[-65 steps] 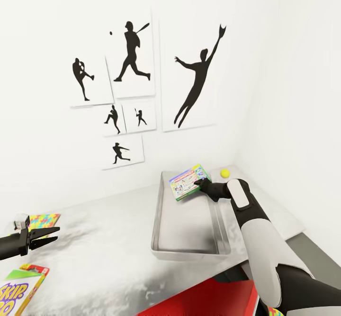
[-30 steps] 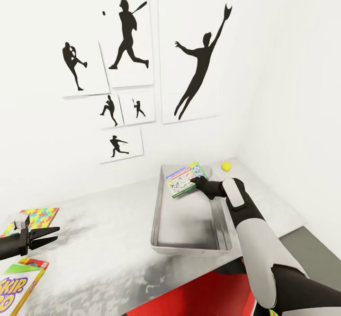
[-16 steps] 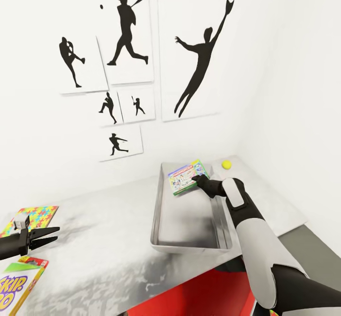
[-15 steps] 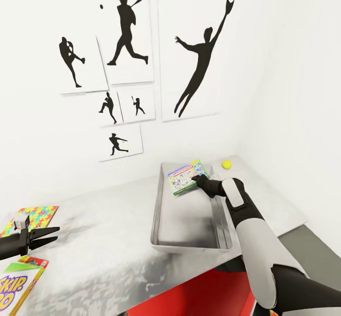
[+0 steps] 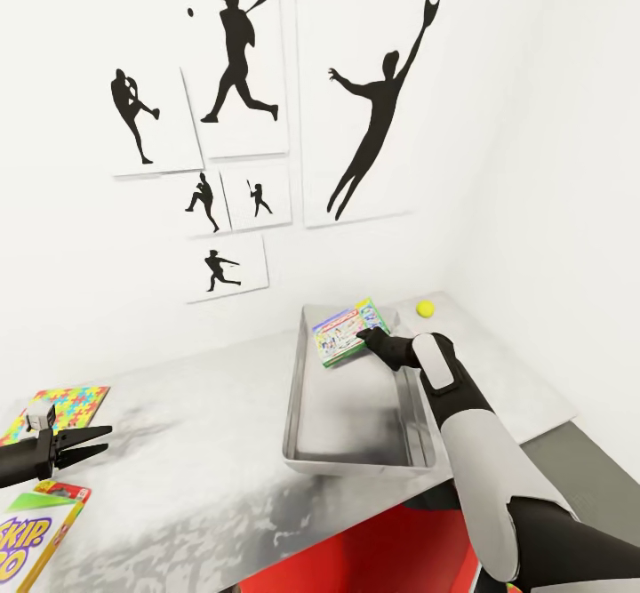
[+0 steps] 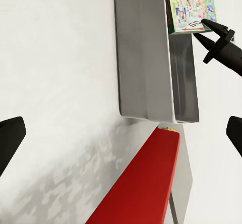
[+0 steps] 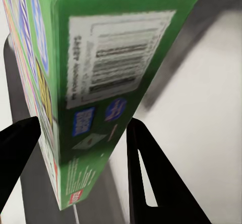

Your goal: Put all the toys in the child's room - the three board games (two on the bed and one on the table), the two jigsaw puzzles on the table, and the tennis ball on the table - inside the toy box on the table in the child's room.

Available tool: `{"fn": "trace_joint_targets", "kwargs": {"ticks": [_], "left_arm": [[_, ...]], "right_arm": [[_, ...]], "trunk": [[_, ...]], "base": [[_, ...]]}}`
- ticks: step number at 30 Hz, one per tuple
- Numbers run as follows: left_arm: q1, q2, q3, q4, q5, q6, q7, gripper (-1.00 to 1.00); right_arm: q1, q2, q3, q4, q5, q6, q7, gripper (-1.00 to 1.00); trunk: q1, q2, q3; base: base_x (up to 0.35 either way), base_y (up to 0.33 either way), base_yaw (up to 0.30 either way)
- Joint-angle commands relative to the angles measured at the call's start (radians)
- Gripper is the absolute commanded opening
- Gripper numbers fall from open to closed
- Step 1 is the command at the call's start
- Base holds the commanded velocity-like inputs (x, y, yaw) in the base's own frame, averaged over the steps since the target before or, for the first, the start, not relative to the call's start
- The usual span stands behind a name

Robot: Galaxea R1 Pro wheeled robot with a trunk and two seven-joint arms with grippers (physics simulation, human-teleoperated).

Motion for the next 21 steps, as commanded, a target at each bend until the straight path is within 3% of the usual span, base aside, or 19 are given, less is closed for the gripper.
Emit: {"fn": "trace_joint_targets", "kwargs": {"ticks": [1, 16, 21], "left_arm": [[-0.001, 0.0, 0.0, 0.0, -0.001, 0.01, -0.005, 1.0], [-0.001, 0.0, 0.0, -0.001, 0.006, 0.005, -0.005, 1.0], [0.006, 0.001, 0.0, -0.002, 0.054, 0.001, -0.005, 1.0]], "right_arm": [[-0.001, 0.001, -0.004, -0.001, -0.011, 0.003, -0.009, -1.0], [-0.002, 0.004, -0.003, -0.001, -0.011, 0.003, -0.01, -1.0], [-0.002, 0.004, -0.003, -0.002, -0.011, 0.003, -0.01, -1.0]], "trunk": [[0.001, -0.002, -0.002], [0.001, -0.002, -0.02], [0.001, -0.002, -0.028]], "base": [[0.0, 0.0, 0.0], [0.0, 0.0, 0.0], [0.0, 0.0, 0.0]]}}
